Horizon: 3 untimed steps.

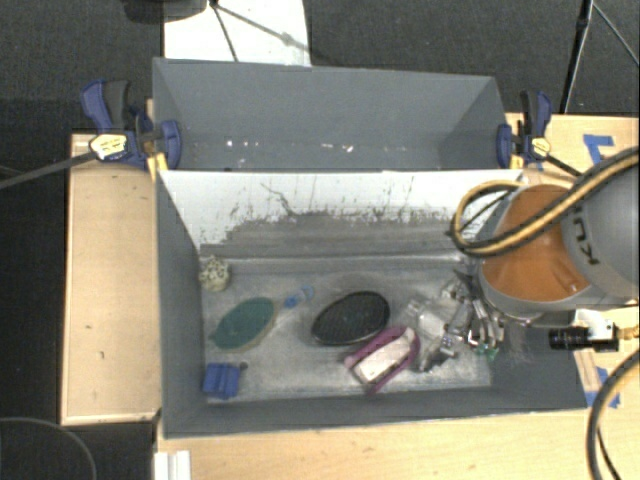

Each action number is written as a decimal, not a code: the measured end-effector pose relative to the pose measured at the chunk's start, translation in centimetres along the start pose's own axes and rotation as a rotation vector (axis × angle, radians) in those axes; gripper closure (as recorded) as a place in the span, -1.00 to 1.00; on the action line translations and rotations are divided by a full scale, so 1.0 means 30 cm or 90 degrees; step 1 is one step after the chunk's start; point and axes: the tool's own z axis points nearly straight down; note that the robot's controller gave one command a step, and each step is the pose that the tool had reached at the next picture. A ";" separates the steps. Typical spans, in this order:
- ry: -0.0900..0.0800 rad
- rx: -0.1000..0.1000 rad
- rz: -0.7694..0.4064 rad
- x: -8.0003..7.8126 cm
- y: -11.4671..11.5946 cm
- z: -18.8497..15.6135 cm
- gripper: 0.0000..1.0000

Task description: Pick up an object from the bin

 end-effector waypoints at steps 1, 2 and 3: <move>0.000 0.001 -0.007 -0.004 0.000 -0.001 -1.00; 0.000 0.001 -0.014 -0.007 0.001 -0.002 -1.00; -0.003 0.000 -0.015 -0.013 0.002 -0.008 1.00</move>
Offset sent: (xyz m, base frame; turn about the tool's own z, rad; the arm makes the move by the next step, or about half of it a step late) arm 0.0000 0.0000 0.0000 0.0000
